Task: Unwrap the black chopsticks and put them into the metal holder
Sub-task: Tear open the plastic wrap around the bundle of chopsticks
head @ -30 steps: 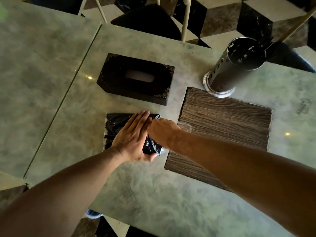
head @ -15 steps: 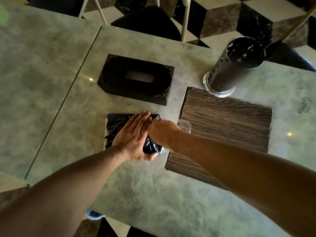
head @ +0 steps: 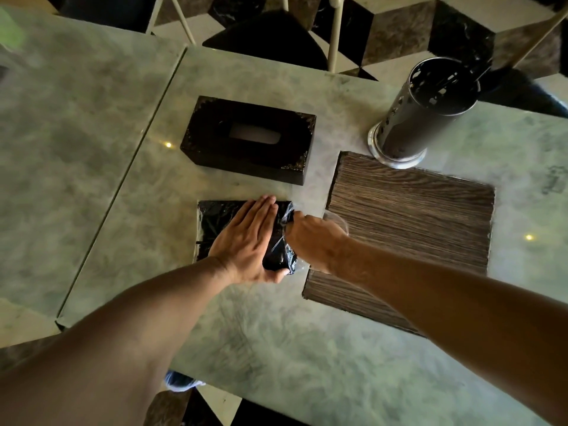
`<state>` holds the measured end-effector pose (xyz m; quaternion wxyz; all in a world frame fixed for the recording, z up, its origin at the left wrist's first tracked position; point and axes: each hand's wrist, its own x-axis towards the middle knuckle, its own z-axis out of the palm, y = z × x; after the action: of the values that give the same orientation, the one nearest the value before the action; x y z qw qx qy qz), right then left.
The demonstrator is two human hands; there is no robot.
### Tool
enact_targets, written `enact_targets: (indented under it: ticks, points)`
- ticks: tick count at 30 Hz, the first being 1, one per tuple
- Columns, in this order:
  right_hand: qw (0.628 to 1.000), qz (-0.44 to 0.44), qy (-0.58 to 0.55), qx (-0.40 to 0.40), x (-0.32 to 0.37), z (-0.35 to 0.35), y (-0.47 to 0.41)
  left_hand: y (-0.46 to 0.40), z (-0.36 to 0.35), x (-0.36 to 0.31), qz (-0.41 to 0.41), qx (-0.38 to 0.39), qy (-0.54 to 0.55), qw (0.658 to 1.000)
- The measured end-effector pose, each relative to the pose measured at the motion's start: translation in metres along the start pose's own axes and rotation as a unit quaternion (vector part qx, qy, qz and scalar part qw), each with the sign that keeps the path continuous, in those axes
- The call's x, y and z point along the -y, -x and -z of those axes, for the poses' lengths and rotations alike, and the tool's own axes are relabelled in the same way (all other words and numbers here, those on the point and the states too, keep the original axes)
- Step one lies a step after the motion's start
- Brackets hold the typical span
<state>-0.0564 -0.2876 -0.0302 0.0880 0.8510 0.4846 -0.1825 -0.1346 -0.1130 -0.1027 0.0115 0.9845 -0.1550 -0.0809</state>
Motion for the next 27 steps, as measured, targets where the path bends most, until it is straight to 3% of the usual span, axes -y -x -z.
enact_targets:
  ticks: [8,14,21,27]
  points:
    - [0.999,-0.011,-0.049,0.008,-0.013,-0.016,0.009,0.0,0.0,0.0,0.002,0.017,-0.011,1.0]
    - [1.0,-0.014,-0.007,0.005,-0.016,-0.026,0.017,0.0,-0.001,0.001,-0.002,0.019,-0.018,1.0]
    - [0.995,-0.085,-0.023,-0.056,-0.016,-0.023,0.01,0.0,0.0,-0.001,0.003,0.017,-0.015,1.0]
    - [0.994,-0.088,-0.055,-0.017,-0.003,-0.018,-0.002,-0.001,0.002,-0.001,0.007,0.014,-0.012,1.0]
